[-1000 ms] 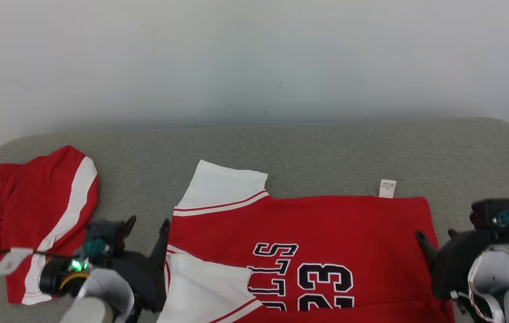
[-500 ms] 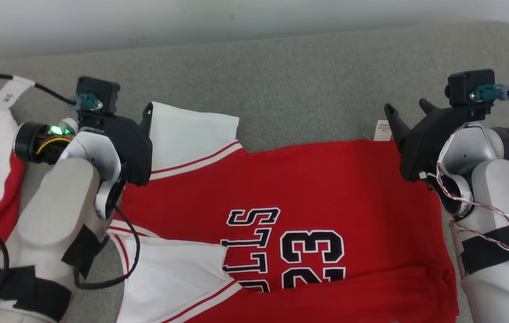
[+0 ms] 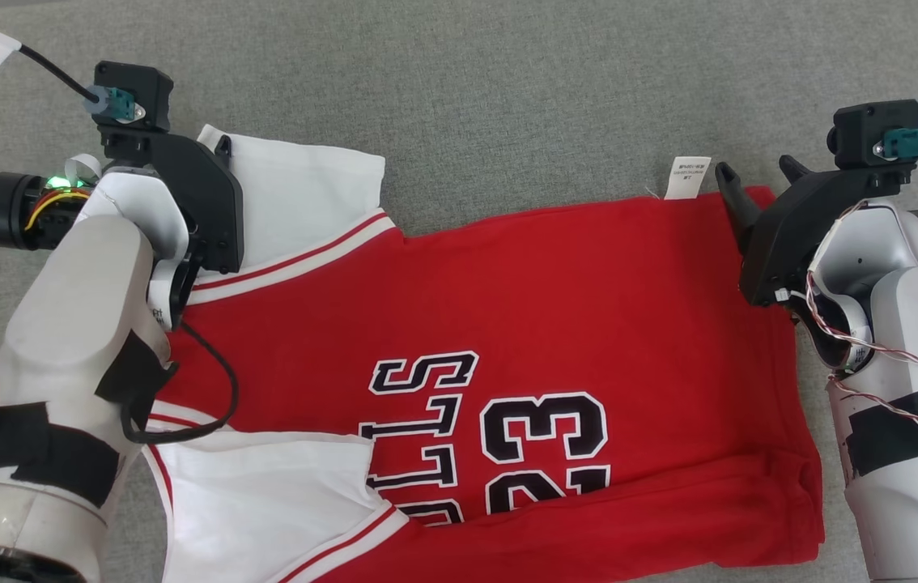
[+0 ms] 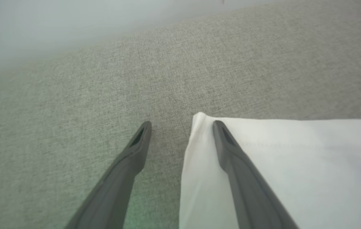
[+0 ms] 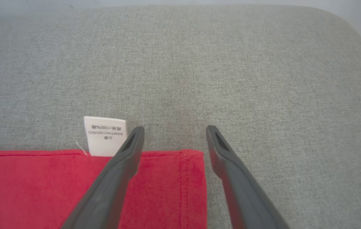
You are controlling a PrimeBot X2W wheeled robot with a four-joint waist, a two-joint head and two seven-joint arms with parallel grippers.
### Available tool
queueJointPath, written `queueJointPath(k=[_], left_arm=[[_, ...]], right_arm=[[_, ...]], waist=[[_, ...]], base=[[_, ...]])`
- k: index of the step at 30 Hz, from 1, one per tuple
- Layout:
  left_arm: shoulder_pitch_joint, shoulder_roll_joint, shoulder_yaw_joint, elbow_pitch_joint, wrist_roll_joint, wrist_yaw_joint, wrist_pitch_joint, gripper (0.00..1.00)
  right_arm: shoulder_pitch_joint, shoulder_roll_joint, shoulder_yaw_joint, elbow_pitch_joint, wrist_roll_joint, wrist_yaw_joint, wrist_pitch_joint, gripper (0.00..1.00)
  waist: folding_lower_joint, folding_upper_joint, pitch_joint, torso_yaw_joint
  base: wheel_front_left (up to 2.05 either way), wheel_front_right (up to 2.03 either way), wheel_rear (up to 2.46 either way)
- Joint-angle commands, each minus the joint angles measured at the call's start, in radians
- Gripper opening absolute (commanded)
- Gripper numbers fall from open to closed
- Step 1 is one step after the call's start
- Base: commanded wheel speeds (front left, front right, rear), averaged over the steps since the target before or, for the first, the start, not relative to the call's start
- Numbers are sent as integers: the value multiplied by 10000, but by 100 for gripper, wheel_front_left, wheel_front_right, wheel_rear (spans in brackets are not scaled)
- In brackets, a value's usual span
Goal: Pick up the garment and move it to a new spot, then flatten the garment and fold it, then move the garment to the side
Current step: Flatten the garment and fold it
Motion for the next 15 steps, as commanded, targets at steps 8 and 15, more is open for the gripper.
queueJointPath(k=[8, 15], left_arm=[[141, -314, -180, 772, -138, 46, -334, 0], [222, -766, -326, 1255, -183, -15, -628, 0]], right_arm=[[162, -229, -193, -205, -265, -23, 317, 100], [340, -402, -390, 134, -808, -23, 933, 100]], waist=[[0, -1, -14, 147], [0, -1, -189, 274]], base=[[0, 0, 0], [0, 0, 0]])
